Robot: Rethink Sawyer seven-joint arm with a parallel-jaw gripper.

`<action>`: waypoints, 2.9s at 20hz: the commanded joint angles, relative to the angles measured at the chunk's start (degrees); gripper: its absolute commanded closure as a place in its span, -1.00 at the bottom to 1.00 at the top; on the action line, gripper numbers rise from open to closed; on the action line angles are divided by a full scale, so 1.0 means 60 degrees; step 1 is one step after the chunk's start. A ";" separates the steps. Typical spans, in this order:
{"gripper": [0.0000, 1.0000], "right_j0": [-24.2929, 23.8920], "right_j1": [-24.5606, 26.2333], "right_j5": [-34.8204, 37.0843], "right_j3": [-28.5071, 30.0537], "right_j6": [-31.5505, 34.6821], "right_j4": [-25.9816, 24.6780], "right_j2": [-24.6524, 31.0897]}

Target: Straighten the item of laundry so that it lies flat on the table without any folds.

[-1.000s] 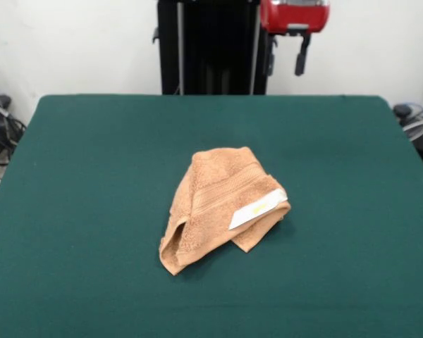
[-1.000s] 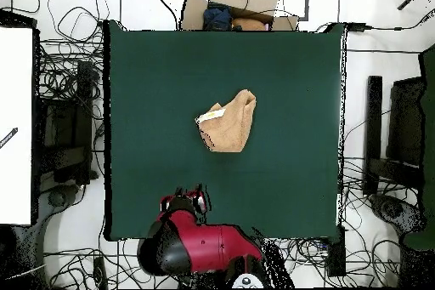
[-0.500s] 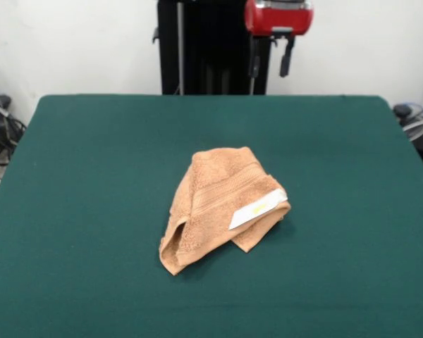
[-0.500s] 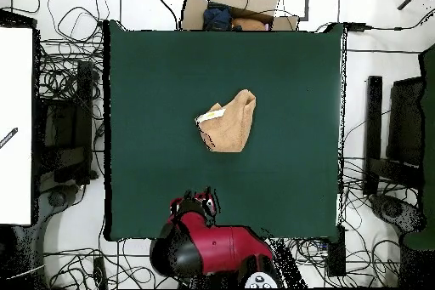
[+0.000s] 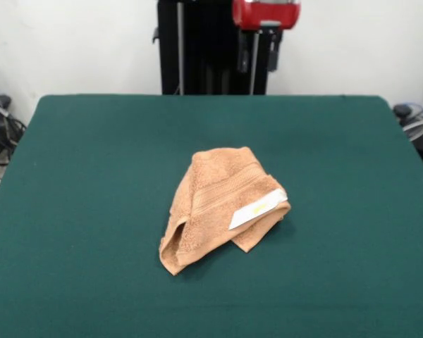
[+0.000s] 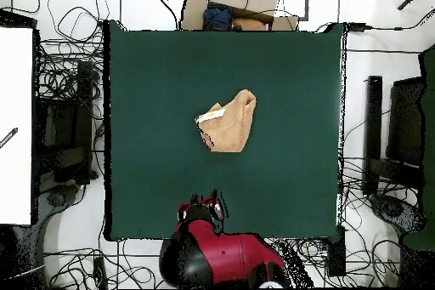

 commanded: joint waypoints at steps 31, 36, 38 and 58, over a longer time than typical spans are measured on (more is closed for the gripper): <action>-1.00 -0.0348 0.0767 0.1049 -0.1789 0.1315 0.0017 0.1191; -1.00 -0.0167 0.1835 0.0253 -0.2410 0.1293 -0.0019 0.0853; -1.00 -0.0179 0.2023 0.0317 -0.2682 0.1256 0.0105 0.0931; -1.00 -0.0103 0.3260 0.1244 -0.4919 0.0876 0.0407 0.1005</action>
